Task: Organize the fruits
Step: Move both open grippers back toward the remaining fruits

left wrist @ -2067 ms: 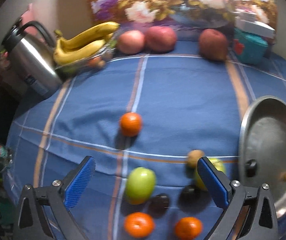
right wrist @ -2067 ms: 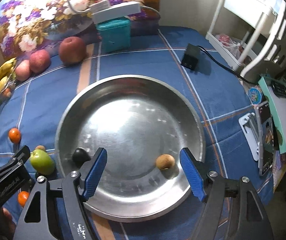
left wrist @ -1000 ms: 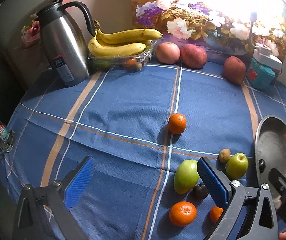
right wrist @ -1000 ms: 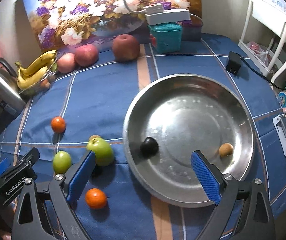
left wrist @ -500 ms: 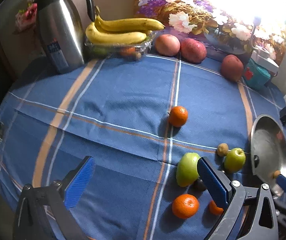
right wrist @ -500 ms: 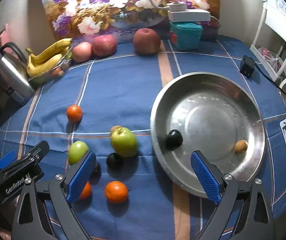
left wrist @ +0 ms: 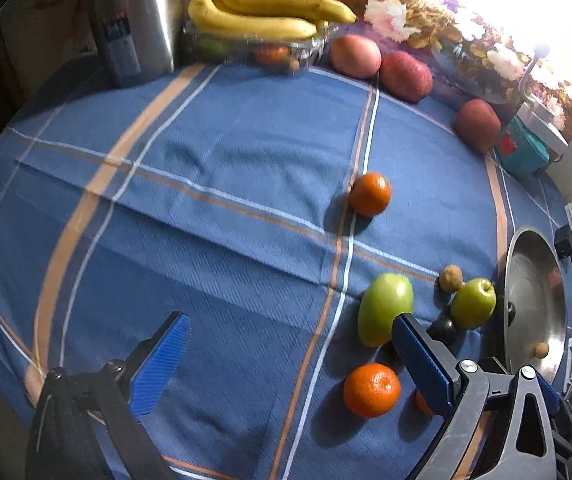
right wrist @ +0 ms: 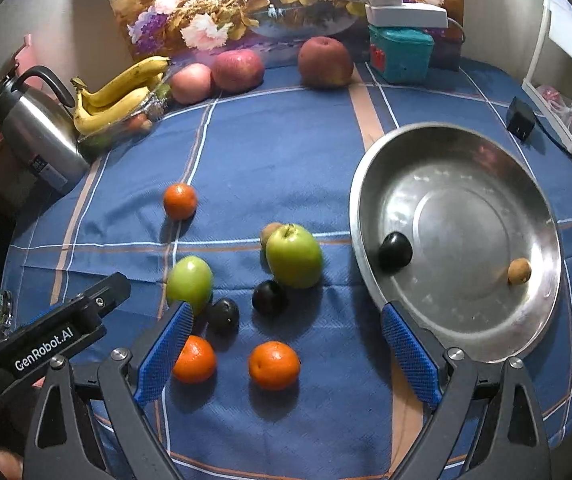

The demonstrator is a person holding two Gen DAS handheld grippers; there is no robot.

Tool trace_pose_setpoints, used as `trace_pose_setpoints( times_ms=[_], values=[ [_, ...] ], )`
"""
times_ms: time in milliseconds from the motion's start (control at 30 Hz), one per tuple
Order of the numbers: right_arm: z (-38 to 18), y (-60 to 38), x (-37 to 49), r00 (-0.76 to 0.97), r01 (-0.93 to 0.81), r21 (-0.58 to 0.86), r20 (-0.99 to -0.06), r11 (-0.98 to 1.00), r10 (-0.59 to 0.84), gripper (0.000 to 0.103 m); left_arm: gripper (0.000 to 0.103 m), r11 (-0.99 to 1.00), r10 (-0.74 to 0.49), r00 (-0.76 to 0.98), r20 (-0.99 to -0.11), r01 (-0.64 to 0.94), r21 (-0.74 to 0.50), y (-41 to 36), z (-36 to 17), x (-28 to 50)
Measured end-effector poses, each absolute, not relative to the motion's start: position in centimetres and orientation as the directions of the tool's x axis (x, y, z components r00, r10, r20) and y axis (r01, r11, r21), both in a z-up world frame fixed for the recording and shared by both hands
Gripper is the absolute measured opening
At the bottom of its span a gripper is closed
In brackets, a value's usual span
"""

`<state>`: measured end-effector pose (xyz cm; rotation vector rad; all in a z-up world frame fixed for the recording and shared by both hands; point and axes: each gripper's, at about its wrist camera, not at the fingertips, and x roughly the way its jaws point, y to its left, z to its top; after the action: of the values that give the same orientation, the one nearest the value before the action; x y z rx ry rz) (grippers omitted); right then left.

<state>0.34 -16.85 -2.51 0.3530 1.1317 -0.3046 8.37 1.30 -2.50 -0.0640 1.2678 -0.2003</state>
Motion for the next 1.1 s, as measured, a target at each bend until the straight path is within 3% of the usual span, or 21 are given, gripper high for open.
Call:
trace_pose_setpoints(
  times_ms=[133, 500, 800, 1100],
  values=[
    [-3.3, -17.1, -0.3, 0.383, 0.429, 0.149, -0.923, 0.891, -0.030, 0.094, 0.097, 0.978, -0.200, 0.255, -0.946, 0.111, -0.177, 1.4, -3.1, 7.8],
    [-4.3, -16.4, -2.1, 0.353, 0.432, 0.190, -0.935, 0.881, 0.028, 0.075, 0.089, 0.959, -0.277, 0.189, -0.942, 0.109, -0.260, 1.5, -4.1, 5.8],
    [-5.1, -16.0, -3.0, 0.327, 0.416, 0.191, -0.944, 0.889, 0.050, 0.066, 0.083, 0.945, -0.319, 0.147, -0.936, 0.122, -0.302, 0.6, -4.4, 5.1],
    [-5.9, -15.9, -2.2, 0.308, 0.402, 0.202, -0.948, 0.893, 0.076, 0.065, 0.078, 0.940, -0.332, 0.106, -0.937, 0.124, -0.319, -0.9, -5.3, 5.8]
  ],
)
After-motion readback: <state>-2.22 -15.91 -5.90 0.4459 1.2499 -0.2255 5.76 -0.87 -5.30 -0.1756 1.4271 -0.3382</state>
